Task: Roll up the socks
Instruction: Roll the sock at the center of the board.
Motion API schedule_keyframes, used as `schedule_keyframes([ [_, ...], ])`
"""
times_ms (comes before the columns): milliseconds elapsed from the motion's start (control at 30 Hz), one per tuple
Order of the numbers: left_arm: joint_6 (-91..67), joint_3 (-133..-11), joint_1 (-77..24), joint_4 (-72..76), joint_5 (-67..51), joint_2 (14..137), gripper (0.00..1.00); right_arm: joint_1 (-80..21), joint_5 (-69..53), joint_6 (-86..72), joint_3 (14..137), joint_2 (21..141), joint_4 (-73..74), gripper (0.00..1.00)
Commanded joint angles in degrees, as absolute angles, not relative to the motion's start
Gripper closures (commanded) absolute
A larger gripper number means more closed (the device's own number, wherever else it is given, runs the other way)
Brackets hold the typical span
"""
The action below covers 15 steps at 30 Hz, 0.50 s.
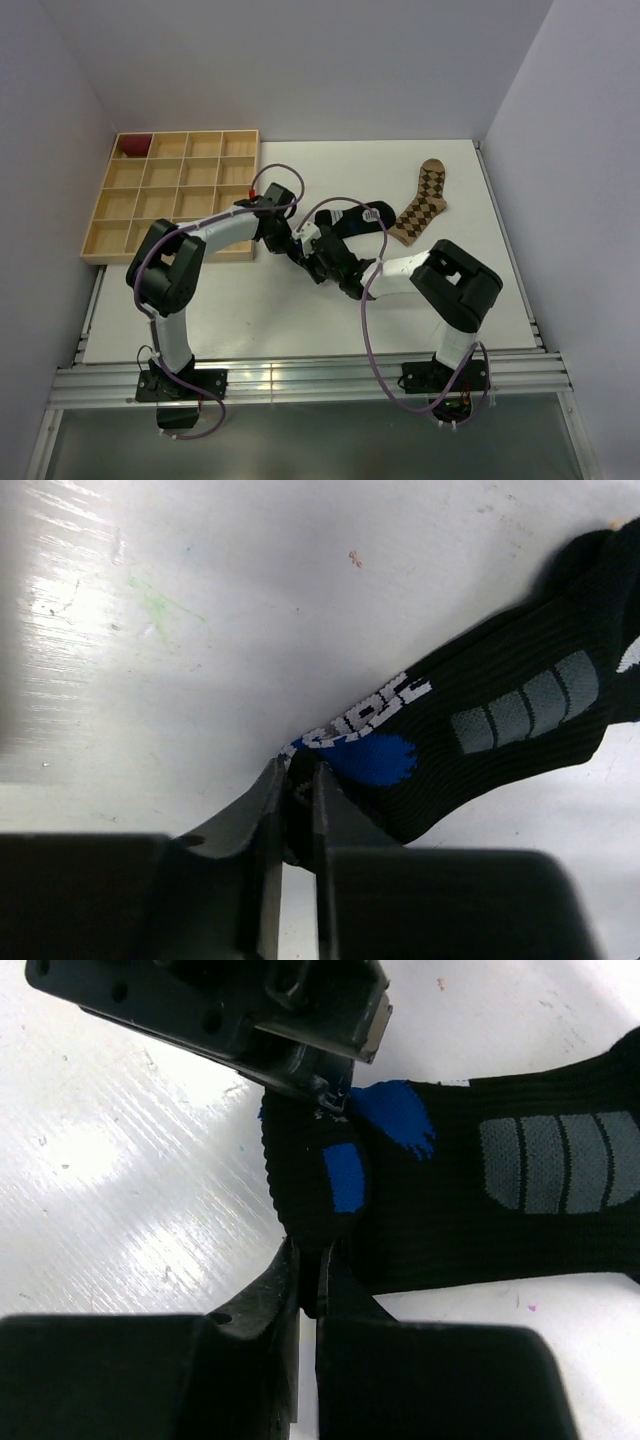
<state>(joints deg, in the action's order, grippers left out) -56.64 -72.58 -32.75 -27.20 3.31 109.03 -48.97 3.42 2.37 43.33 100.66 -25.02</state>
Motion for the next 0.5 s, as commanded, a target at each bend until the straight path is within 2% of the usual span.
schedule_keyframes([
  [0, -55.8, -71.4, -32.7, -27.5, 4.1, 109.4, 0.82, -49.0, 0.3, 0.8, 45.6, 102.4, -24.0, 1.00],
  [100, -56.9, -68.8, -31.6, -25.0, 5.2, 105.8, 0.73, -46.6, -8.1, -2.5, 47.0, 102.9, -21.0, 1.00],
  [167, -57.6, -66.8, -30.3, -22.7, 5.8, 102.6, 0.62, -44.7, -12.2, -4.8, 48.2, 103.8, -19.5, 1.00],
  [300, -58.5, -64.1, -28.8, -19.3, 7.5, 98.0, 0.47, -39.2, -26.1, -8.3, 51.8, 107.6, -15.8, 1.00],
  [467, -59.2, -59.8, -28.0, -14.8, 8.2, 91.8, 0.39, -34.8, -35.1, -14.1, 54.4, 110.2, -14.6, 1.00],
])
